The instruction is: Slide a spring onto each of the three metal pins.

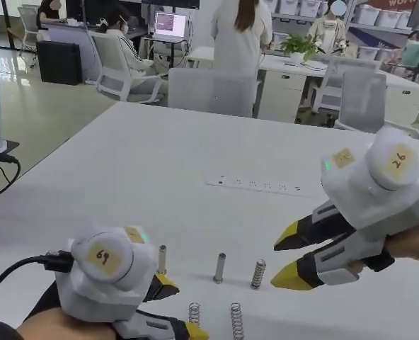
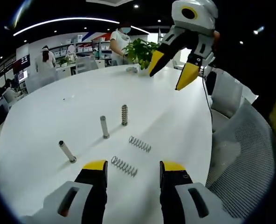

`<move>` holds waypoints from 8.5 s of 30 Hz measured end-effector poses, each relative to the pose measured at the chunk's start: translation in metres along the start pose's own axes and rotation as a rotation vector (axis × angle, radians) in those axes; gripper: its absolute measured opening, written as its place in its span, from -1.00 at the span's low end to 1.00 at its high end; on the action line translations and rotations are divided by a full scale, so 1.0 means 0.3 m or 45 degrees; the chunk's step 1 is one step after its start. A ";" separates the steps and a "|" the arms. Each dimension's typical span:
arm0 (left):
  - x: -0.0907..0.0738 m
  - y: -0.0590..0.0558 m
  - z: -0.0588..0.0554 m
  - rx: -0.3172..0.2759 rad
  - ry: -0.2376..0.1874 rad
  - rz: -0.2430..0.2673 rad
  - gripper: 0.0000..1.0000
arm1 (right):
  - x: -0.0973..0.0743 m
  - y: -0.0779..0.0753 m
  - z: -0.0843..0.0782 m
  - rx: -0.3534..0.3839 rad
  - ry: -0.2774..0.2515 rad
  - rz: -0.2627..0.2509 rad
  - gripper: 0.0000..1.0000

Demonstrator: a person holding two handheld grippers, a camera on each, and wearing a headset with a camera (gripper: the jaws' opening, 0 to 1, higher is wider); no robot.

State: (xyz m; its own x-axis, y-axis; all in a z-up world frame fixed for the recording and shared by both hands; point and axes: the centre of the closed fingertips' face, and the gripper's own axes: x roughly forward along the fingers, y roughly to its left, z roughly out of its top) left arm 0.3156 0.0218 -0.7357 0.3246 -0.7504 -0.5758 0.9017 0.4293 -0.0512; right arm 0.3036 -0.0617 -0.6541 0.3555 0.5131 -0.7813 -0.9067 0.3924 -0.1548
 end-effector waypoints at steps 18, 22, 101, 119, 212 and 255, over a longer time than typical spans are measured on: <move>0.112 0.033 -0.040 0.088 0.069 0.170 -0.32 | -0.001 0.000 0.008 0.003 -0.019 0.001 -0.44; 0.130 0.026 -0.051 0.092 0.080 0.177 -0.33 | 0.001 0.006 0.010 0.002 -0.023 0.003 -0.44; -0.207 -0.047 0.097 0.021 -0.134 0.047 -0.97 | 0.072 0.117 0.127 -0.072 -0.095 0.177 -0.48; -0.228 -0.138 0.148 0.123 -0.214 -0.077 -0.97 | 0.083 0.181 0.172 -0.069 -0.158 0.308 -0.58; -0.149 -0.211 0.202 0.248 -0.265 -0.171 -0.95 | 0.073 0.251 0.156 -0.232 0.073 0.475 -0.83; -0.286 -0.049 0.160 0.062 -0.272 0.013 -0.30 | 0.059 0.090 0.171 -0.290 0.207 0.393 -0.83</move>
State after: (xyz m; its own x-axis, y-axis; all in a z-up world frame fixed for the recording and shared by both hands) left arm 0.2883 0.0558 -0.6465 0.3819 -0.8379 -0.3899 0.9093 0.4162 -0.0036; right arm 0.2972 -0.0029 -0.6409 0.0348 0.4459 -0.8944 -0.9986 0.0506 -0.0136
